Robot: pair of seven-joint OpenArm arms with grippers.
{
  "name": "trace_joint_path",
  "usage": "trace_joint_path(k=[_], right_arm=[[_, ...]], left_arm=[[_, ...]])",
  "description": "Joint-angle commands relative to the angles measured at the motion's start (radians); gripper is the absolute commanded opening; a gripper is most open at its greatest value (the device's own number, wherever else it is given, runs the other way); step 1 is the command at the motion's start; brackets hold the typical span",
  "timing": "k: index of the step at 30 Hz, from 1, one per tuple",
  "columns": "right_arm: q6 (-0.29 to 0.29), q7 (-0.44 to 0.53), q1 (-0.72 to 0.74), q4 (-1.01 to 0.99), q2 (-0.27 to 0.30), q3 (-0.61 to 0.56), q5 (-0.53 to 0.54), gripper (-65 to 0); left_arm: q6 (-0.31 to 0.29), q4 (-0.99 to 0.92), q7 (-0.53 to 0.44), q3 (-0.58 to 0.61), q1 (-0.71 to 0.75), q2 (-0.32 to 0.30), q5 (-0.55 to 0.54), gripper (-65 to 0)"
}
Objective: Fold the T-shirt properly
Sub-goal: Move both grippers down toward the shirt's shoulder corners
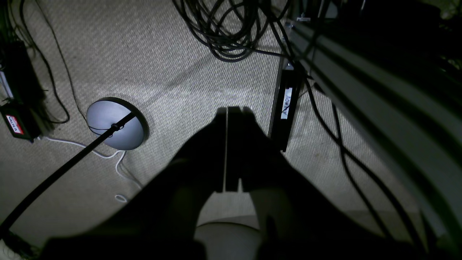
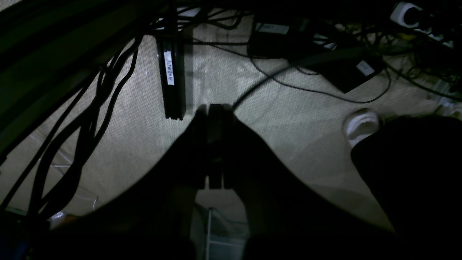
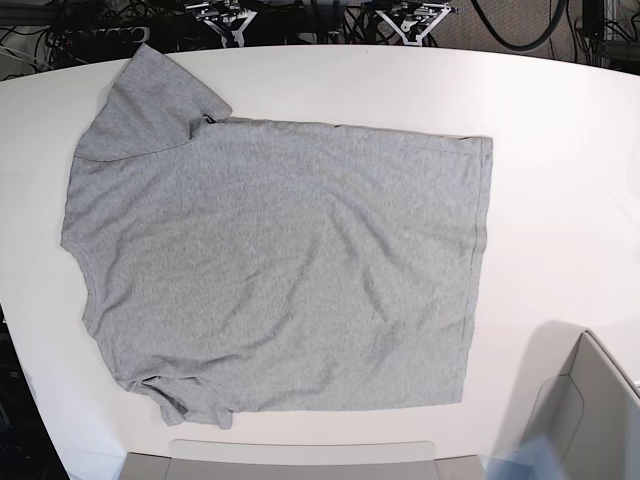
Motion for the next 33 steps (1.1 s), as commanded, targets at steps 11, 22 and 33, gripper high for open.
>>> trace_joint_path(k=[11, 22, 33], right_arm=[[0.003, 0.005, -0.017, 0.002, 0.005, 0.001, -0.002, -64.7], [0.003, 0.011, -0.121, 0.101, 0.051, -0.002, -0.002, -64.6], [0.003, 0.011, -0.357, 0.381, 0.082, -0.002, -0.002, -64.7]], left_arm=[[0.003, 0.044, -0.008, -0.003, 0.083, -0.008, 0.002, -64.9], [0.002, 0.205, -0.008, -0.003, 0.201, -0.056, 0.001, -64.8], [0.0, 0.326, -0.054, -0.005, 0.356, -0.106, -0.001, -64.7]])
